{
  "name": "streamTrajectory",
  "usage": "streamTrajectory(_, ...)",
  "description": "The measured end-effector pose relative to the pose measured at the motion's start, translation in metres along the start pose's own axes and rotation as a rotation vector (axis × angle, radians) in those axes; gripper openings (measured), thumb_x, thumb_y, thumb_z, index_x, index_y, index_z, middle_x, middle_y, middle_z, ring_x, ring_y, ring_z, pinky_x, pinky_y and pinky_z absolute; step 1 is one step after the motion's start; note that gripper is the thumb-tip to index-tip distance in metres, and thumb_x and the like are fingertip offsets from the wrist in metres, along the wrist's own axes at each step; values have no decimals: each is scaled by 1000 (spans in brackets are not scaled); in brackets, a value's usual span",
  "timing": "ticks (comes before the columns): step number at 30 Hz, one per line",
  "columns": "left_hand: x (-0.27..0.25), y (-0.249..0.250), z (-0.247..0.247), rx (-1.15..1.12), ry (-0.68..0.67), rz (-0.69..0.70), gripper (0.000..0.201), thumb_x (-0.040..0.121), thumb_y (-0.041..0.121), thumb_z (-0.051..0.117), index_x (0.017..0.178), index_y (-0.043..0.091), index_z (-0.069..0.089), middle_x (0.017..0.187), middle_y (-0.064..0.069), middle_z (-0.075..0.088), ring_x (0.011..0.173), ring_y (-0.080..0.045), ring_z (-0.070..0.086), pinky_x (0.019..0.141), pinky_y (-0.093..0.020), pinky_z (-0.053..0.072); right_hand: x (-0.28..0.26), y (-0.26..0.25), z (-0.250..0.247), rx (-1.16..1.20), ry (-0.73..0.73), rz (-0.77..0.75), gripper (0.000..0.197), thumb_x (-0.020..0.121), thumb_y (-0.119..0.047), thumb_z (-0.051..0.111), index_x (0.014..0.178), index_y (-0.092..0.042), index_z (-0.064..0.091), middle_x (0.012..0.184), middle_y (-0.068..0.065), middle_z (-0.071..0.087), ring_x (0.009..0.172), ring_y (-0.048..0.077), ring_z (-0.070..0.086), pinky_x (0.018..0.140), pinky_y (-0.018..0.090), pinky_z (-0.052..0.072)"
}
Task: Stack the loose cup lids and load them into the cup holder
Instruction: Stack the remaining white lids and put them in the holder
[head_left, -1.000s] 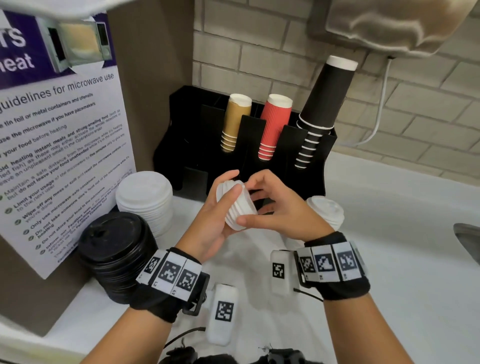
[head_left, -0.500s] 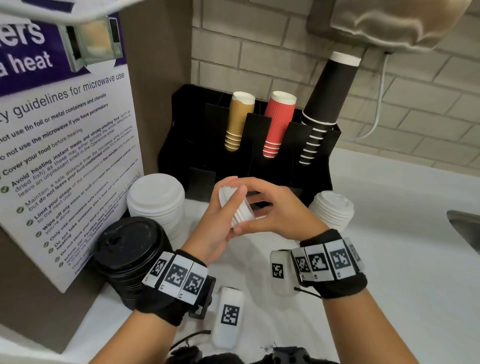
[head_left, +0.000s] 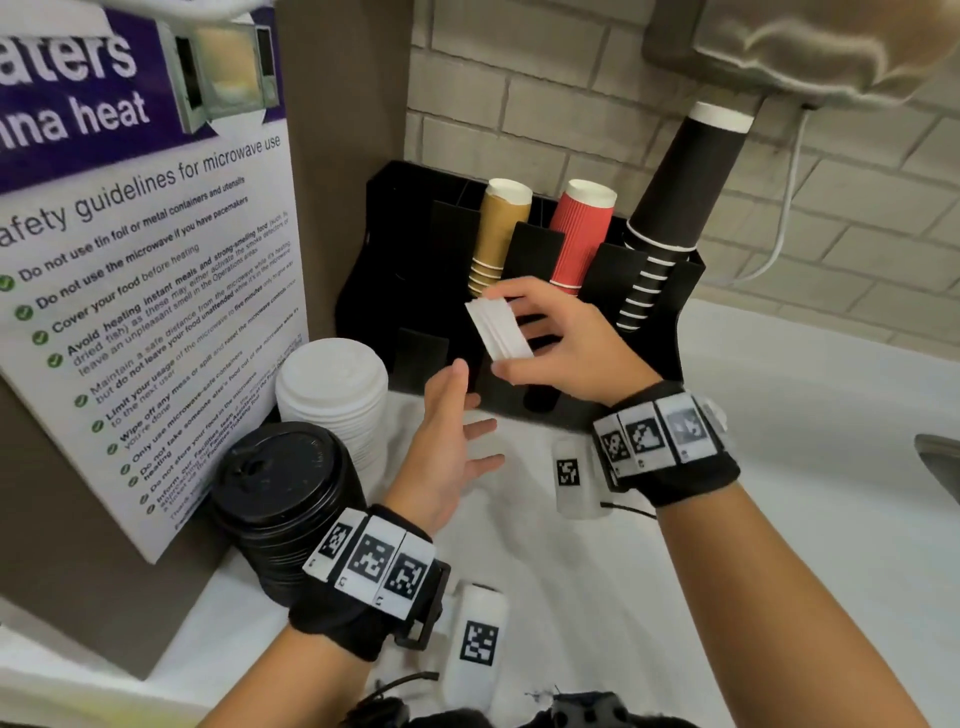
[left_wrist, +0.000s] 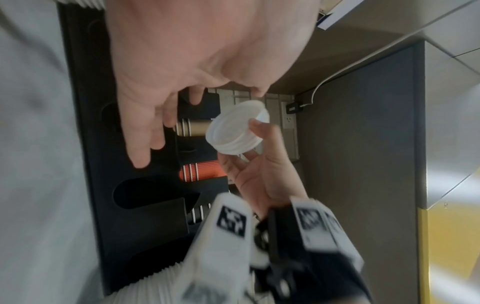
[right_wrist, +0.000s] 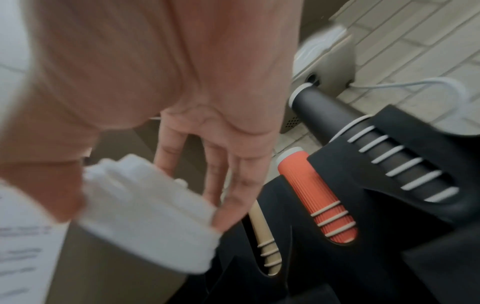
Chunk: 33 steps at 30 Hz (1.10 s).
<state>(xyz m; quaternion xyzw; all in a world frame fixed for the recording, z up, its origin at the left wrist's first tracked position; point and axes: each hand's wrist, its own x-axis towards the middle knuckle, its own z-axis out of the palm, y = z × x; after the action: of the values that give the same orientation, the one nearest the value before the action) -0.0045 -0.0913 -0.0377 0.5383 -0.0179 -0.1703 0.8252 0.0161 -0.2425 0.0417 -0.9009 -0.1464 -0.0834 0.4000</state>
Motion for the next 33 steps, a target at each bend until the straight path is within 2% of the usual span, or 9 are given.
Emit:
streamTrajectory(4, 1, 1, -2, 41, 73, 2, 34, 96, 57, 38, 119, 35, 47, 120, 1, 51, 105, -19, 60, 79, -37, 56, 52, 14, 6, -293, 49, 56, 65, 70, -23, 80, 128, -24, 53, 117, 3, 57, 107, 22, 55, 85, 25, 45)
streamTrajectory(8, 0, -1, 1, 70, 100, 4, 36, 98, 52, 38, 122, 28, 49, 118, -2, 52, 103, -20, 60, 76, -34, 55, 81, 31, 30, -649, -88, 161, 77, 68, -32, 80, 135, -24, 43, 127, 11, 52, 110, 32, 53, 88, 37, 47)
streamTrajectory(12, -2, -2, 0, 68, 141, -9, 34, 99, 48, 38, 120, 24, 50, 118, -5, 52, 104, -24, 59, 80, -36, 55, 95, 41, 55, -946, -156, 166, 87, 67, -36, 81, 135, -12, 31, 118, 13, 56, 106, 35, 55, 83, 42, 41)
streamTrajectory(17, -2, 1, -2, 65, 182, 1, 37, 100, 46, 38, 123, 21, 52, 115, -5, 54, 100, -22, 60, 80, -35, 55, 105, 54, 76, -1033, -269, 253, 74, 71, -33, 79, 130, -10, 41, 118, 10, 57, 108, 31, 57, 85, 39, 42)
streamTrajectory(22, -2, 1, -3, 68, 190, 5, 30, 100, 44, 38, 111, 24, 57, 109, 0, 56, 97, -18, 60, 84, -36, 54, 109, 64, 88, -985, -381, 241, 60, 76, -29, 73, 129, -11, 50, 120, 9, 57, 102, 30, 61, 63, 34, 42)
streamTrajectory(26, 0, 1, 1, 69, 195, 7, 28, 100, 44, 39, 107, 24, 58, 109, -1, 55, 95, -18, 61, 85, -38, 54, 103, 60, 84, -1003, -437, 259, 41, 78, -31, 68, 112, -10, 61, 81, 2, 56, 67, 19, 54, 53, 27, 39)
streamTrajectory(28, 1, 1, 3, 75, 197, 11, 29, 100, 43, 39, 108, 24, 58, 111, -1, 55, 96, -19, 61, 87, -39, 54, 101, 51, 81, -1037, -477, 301, 37, 82, -34, 64, 110, -9, 61, 79, 0, 50, 79, 22, 56, 68, 34, 45)
streamTrajectory(30, 2, 2, 5, 76, 203, 19, 29, 101, 43, 38, 109, 23, 58, 113, -1, 55, 97, -19, 60, 88, -39, 54, 97, 44, 73, -1011, -468, 288, 35, 88, -33, 59, 113, -8, 60, 101, 8, 56, 103, 29, 54, 87, 41, 44)
streamTrajectory(33, 4, 5, 5, 83, 219, 34, 30, 101, 41, 38, 111, 21, 58, 118, -3, 54, 102, -22, 59, 87, -39, 53, 84, 37, 50, -856, -295, 183, 30, 94, -19, 51, 117, -3, 61, 121, 14, 56, 113, 30, 52, 96, 40, 46)
